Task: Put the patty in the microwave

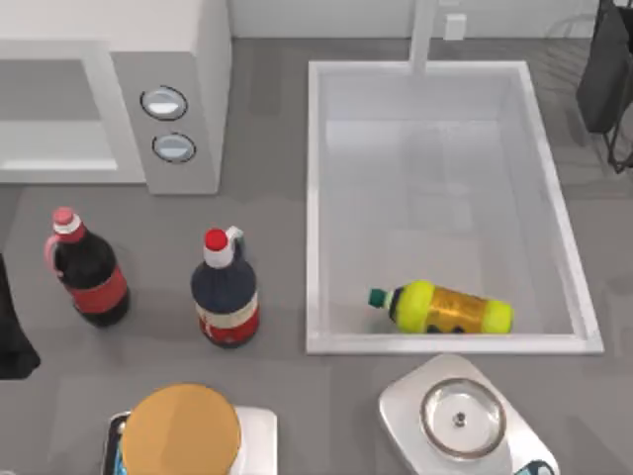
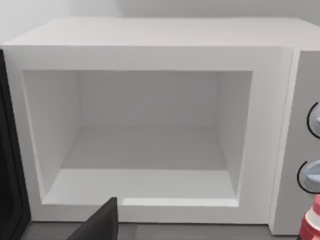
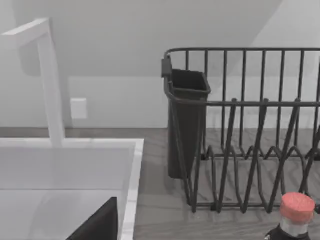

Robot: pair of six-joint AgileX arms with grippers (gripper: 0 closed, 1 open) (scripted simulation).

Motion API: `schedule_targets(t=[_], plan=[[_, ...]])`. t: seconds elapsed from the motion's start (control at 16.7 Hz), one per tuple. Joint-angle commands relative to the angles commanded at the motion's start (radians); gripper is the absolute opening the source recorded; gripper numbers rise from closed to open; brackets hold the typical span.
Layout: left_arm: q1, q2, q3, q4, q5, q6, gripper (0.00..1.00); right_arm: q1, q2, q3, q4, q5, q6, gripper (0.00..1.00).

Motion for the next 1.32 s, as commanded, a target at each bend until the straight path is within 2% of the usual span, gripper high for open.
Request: schedule_targets(t=[0.24, 0.54, 0.72, 1.08, 1.32], plan=[[0.007, 0.032, 0.030, -0.029, 0.000, 0.002, 1.00, 0.000, 0.000, 0.000, 0.000, 0.000, 0.000, 1.00], [0.054, 0.297, 0.258, -0.220, 0.000, 0.016, 1.00, 0.000, 0.000, 0.000, 0.000, 0.000, 0.000, 1.00], [0.089, 0.580, 0.453, -0.370, -0.001, 0.025, 1.00, 0.000, 0.000, 0.000, 0.000, 0.000, 0.000, 1.00], [0.164, 1.281, 0.859, -0.669, -0.003, 0.041, 1.00, 0.000, 0.000, 0.000, 0.000, 0.000, 0.000, 1.00], [0.207, 1.630, 1.087, -0.838, -0.003, 0.051, 1.00, 0.000, 0.000, 0.000, 0.000, 0.000, 0.000, 1.00]])
